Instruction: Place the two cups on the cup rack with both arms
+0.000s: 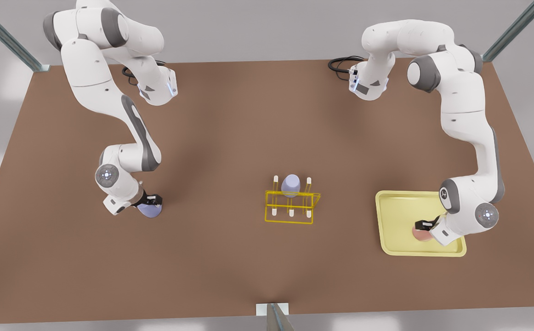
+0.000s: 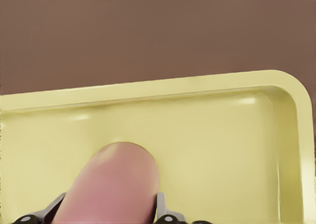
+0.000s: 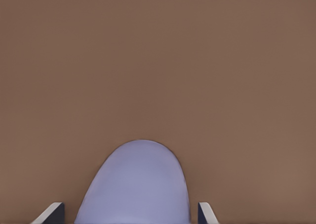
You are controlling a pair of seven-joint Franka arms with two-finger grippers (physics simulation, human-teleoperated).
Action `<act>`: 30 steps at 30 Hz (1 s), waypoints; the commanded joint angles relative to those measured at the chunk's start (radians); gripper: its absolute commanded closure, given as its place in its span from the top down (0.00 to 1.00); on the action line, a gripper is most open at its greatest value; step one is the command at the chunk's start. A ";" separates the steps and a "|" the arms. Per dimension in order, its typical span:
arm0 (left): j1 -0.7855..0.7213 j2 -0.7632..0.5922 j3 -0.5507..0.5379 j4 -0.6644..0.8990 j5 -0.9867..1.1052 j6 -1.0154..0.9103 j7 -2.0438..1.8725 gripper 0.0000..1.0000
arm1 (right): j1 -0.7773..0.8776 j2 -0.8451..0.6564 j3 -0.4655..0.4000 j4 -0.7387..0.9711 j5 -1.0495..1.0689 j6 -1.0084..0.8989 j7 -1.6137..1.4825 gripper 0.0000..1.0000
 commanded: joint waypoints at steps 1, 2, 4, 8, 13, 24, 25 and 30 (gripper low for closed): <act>0.000 -0.006 0.000 0.000 0.000 -0.001 0.008 0.89 | 0.000 0.007 0.000 0.002 0.002 0.010 -0.022 1.00; 0.000 -0.006 -0.001 0.000 0.000 -0.001 0.008 0.89 | -0.002 0.012 0.000 0.004 0.002 0.010 -0.022 1.00; 0.000 -0.006 -0.001 0.000 0.000 -0.001 -0.007 0.89 | -0.002 0.015 0.000 0.004 0.002 0.015 -0.029 1.00; -0.002 -0.002 -0.003 0.000 0.000 -0.001 -0.012 0.89 | 0.000 0.025 0.000 0.012 0.002 0.015 -0.035 1.00; -0.002 0.009 -0.001 0.002 0.000 -0.001 -0.013 0.89 | -0.002 0.029 -0.002 0.013 0.002 0.012 -0.036 1.00; -0.043 -0.060 -0.004 -0.003 -0.002 -0.091 -0.113 0.82 | -0.005 0.030 -0.002 0.036 0.002 0.001 -0.058 0.87; -0.055 -0.084 -0.006 -0.001 -0.003 -0.143 -0.144 0.82 | -0.006 0.030 -0.002 0.036 0.002 0.000 -0.059 0.86; -0.163 -0.100 -0.118 0.071 0.001 -0.259 -0.535 0.83 | -0.005 0.038 -0.002 0.021 0.000 0.000 -0.071 0.86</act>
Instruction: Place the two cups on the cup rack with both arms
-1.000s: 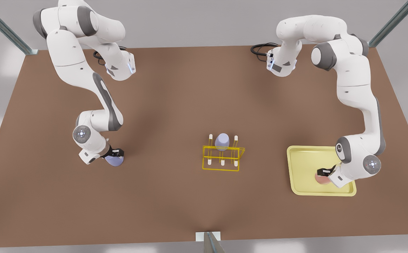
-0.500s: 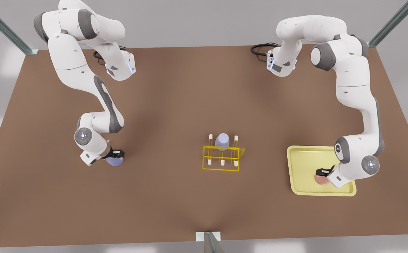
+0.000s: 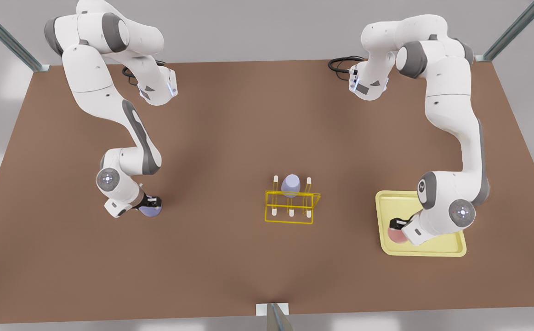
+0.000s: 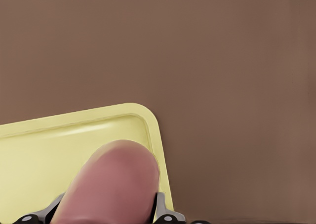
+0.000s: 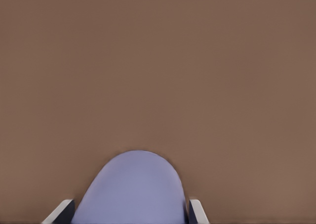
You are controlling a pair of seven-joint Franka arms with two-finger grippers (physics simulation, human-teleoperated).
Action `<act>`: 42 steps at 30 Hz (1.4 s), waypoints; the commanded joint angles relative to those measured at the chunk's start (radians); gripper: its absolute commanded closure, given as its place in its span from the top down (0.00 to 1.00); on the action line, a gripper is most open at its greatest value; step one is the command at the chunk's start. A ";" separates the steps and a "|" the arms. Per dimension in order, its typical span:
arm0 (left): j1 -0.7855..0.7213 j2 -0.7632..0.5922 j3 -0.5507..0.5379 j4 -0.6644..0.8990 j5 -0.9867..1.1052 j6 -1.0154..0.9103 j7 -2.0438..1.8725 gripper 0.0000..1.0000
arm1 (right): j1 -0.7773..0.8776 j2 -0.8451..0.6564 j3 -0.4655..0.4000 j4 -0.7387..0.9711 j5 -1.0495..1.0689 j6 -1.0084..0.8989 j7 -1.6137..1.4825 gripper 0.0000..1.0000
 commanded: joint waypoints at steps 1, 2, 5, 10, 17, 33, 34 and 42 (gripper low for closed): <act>-0.014 -0.002 -0.083 0.043 -0.001 -0.099 -0.524 0.83 | 0.000 0.003 0.000 -0.003 0.000 -0.004 -0.037 0.86; -0.017 0.003 -0.128 0.070 0.002 -0.094 -0.576 0.83 | 0.000 0.003 0.000 -0.003 0.000 -0.007 -0.041 0.86; -0.091 0.004 -0.138 0.170 -0.019 -0.110 -0.707 0.83 | -0.001 0.003 0.001 -0.002 0.001 -0.009 -0.055 0.86; -0.201 0.004 -0.140 0.221 -0.050 -0.197 -0.951 0.84 | -0.001 -0.001 0.001 0.012 0.000 -0.046 -0.066 0.84; -0.271 0.026 -0.135 0.224 -0.053 -0.143 -1.036 0.85 | -0.009 0.003 0.001 0.029 0.000 -0.046 -0.087 0.84; -0.044 -0.062 -0.132 0.334 -0.047 -0.263 -0.944 1.00 | 0.026 -0.015 0.221 0.268 0.444 -0.199 -0.172 0.84; 0.019 -0.097 -0.132 0.334 -0.045 -0.358 -0.801 1.00 | 0.037 -0.013 0.221 0.294 0.495 -0.228 -0.175 0.84; 0.012 -0.498 -0.092 -0.112 0.035 -0.617 -0.113 1.00 | 0.187 0.106 0.221 0.503 0.708 -0.231 -0.170 0.84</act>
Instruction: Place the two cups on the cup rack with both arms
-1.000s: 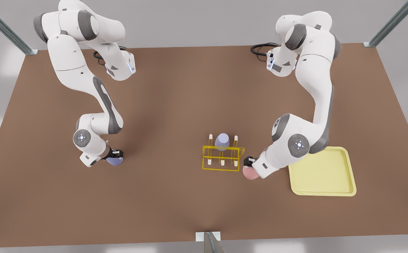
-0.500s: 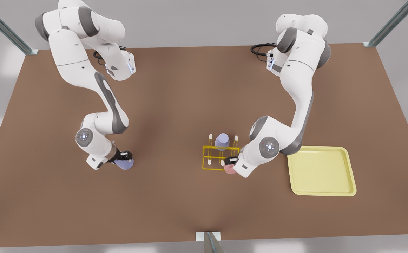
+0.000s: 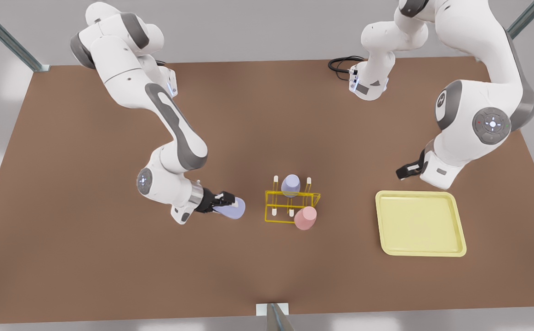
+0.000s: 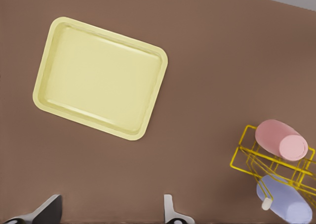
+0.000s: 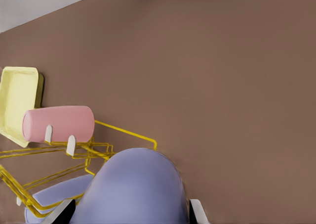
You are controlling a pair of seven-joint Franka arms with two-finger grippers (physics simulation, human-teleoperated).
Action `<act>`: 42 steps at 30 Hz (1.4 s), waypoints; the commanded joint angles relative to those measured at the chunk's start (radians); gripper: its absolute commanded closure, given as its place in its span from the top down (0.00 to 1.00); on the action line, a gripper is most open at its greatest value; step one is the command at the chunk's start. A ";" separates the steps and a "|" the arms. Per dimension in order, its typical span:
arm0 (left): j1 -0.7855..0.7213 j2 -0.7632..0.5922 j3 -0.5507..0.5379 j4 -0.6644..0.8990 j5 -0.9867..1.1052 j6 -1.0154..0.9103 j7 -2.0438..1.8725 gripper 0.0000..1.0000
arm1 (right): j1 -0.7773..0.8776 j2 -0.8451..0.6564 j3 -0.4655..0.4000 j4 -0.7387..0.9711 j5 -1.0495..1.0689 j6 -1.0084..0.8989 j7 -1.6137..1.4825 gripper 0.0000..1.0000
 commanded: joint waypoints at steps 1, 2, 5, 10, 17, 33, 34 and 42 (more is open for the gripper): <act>-0.001 -0.004 -0.001 -0.004 -0.011 -0.145 0.468 1.00 | 0.025 0.042 0.000 0.062 0.073 -0.027 -0.024 0.84; -0.002 -0.004 -0.001 -0.004 -0.011 -0.145 0.468 1.00 | 0.041 0.073 0.000 0.103 0.088 -0.027 -0.024 0.84; 0.005 -0.003 0.000 -0.004 -0.012 -0.145 0.470 1.00 | 0.065 0.128 0.000 0.180 0.122 -0.027 -0.022 0.84; 0.005 -0.003 -0.001 -0.004 -0.011 -0.144 0.470 1.00 | 0.085 0.206 0.000 0.277 0.141 -0.027 -0.022 0.84; 0.002 -0.003 -0.001 -0.004 -0.009 -0.142 0.470 1.00 | 0.107 0.255 0.000 0.327 0.150 -0.023 -0.024 0.84; 0.002 0.003 0.000 -0.004 -0.009 -0.141 0.470 1.00 | 0.128 0.295 -0.006 0.410 0.179 -0.070 -0.024 1.00; 0.001 0.003 -0.001 -0.004 -0.009 -0.141 0.470 1.00 | 0.118 0.289 -0.011 0.418 0.182 -0.098 0.012 1.00; 0.002 0.003 0.000 0.004 -0.015 -0.144 0.476 1.00 | -0.010 -0.030 -0.319 0.456 -0.784 -0.905 0.150 1.00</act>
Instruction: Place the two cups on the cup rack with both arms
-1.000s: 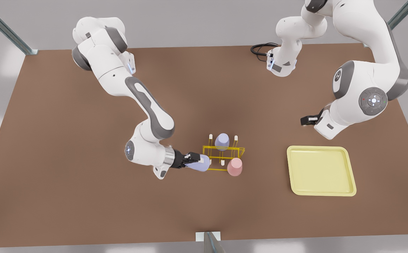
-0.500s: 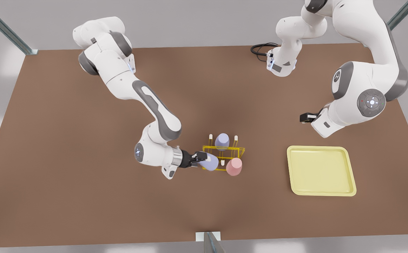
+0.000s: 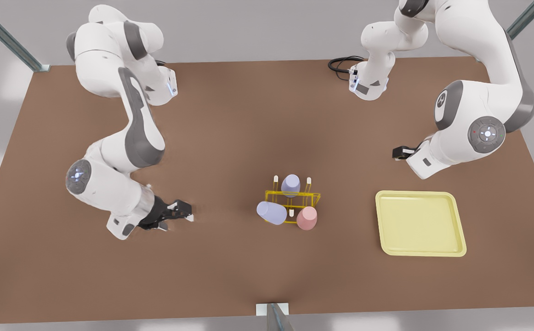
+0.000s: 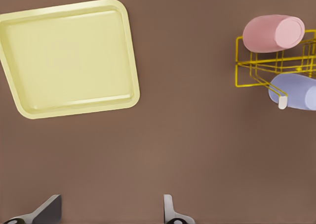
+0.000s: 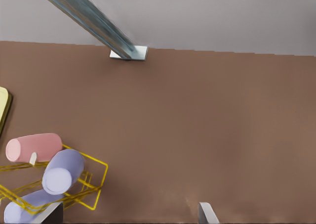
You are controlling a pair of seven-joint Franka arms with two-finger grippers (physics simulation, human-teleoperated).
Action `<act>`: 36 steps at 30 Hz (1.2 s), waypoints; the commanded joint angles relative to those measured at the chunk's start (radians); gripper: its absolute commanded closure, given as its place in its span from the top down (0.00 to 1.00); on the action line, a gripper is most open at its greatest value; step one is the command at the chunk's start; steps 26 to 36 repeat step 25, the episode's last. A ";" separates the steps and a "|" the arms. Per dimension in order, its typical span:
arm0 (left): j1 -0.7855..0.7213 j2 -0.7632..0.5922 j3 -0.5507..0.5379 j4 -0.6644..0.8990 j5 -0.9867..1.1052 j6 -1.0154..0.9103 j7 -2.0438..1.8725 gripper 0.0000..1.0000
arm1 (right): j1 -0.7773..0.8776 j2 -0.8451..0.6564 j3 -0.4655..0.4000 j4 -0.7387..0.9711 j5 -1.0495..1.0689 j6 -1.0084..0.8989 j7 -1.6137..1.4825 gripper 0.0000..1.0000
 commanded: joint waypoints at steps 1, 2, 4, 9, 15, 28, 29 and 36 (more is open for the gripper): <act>0.003 -0.001 0.000 0.001 -0.029 -0.002 0.053 1.00 | -0.021 -0.021 -0.093 0.004 -0.442 -0.391 0.048 1.00; 0.003 -0.001 0.000 0.001 -0.029 -0.004 0.051 1.00 | -0.050 -0.033 -0.104 0.014 -0.432 -0.410 0.034 1.00; 0.003 -0.001 0.000 0.001 -0.029 -0.004 0.053 1.00 | -0.118 -0.143 -0.099 0.043 -0.310 -0.489 0.035 1.00; 0.003 -0.001 0.000 0.001 -0.029 -0.004 0.053 1.00 | -0.167 -0.492 -0.053 -0.295 -0.329 -0.480 0.029 1.00; 0.005 -0.003 0.000 0.001 -0.027 -0.004 0.060 1.00 | -0.210 -0.558 0.027 -0.433 -0.369 -0.390 0.035 1.00; 0.001 -0.006 -0.002 0.001 -0.027 -0.007 0.059 1.00 | -0.227 -0.562 0.027 -0.433 -0.358 -0.390 0.026 1.00; 0.001 -0.006 -0.002 0.001 -0.027 -0.007 0.059 1.00 | -0.227 -0.562 0.027 -0.433 -0.358 -0.390 0.026 1.00; 0.001 -0.006 -0.002 0.001 -0.027 -0.007 0.059 1.00 | -0.227 -0.562 0.027 -0.433 -0.358 -0.390 0.026 1.00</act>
